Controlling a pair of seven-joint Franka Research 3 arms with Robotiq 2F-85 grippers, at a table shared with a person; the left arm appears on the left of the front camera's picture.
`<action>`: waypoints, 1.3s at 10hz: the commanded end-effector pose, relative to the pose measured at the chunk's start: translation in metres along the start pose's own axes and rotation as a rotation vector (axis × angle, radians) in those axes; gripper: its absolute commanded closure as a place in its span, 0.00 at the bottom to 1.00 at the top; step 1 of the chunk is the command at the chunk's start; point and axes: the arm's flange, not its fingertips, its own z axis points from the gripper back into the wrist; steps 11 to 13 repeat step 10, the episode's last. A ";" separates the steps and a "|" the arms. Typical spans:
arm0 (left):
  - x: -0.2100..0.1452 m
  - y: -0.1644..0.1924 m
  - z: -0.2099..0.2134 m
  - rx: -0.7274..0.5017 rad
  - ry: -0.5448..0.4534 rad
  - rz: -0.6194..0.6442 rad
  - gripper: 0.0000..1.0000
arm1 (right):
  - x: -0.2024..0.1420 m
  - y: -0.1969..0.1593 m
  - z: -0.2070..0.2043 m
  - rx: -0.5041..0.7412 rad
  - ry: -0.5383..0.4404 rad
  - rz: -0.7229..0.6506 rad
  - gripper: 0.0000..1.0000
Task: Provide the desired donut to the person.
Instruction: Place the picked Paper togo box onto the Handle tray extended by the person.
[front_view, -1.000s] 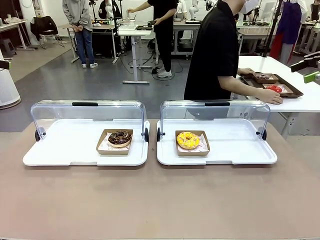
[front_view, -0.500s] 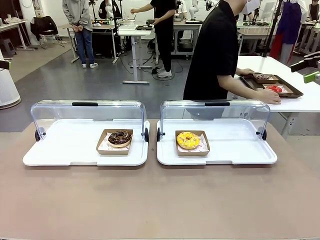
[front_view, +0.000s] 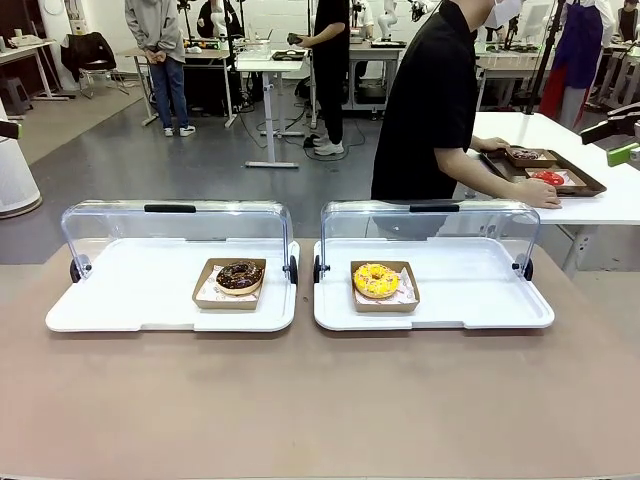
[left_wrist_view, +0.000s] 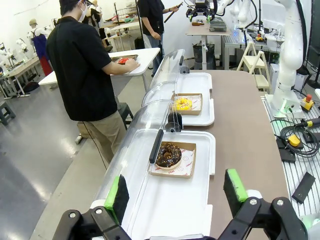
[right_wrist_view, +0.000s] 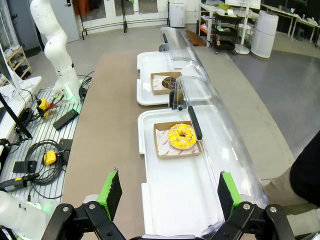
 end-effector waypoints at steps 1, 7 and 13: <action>0.000 -0.001 0.001 0.002 -0.002 -0.012 0.00 | 0.001 0.000 0.000 0.003 0.005 -0.010 0.00; 0.000 -0.001 0.001 0.002 -0.002 -0.012 0.00 | 0.001 0.000 0.000 0.003 0.005 -0.010 0.00; 0.000 -0.001 0.001 0.002 -0.002 -0.012 0.00 | 0.001 0.000 0.000 0.003 0.005 -0.010 0.00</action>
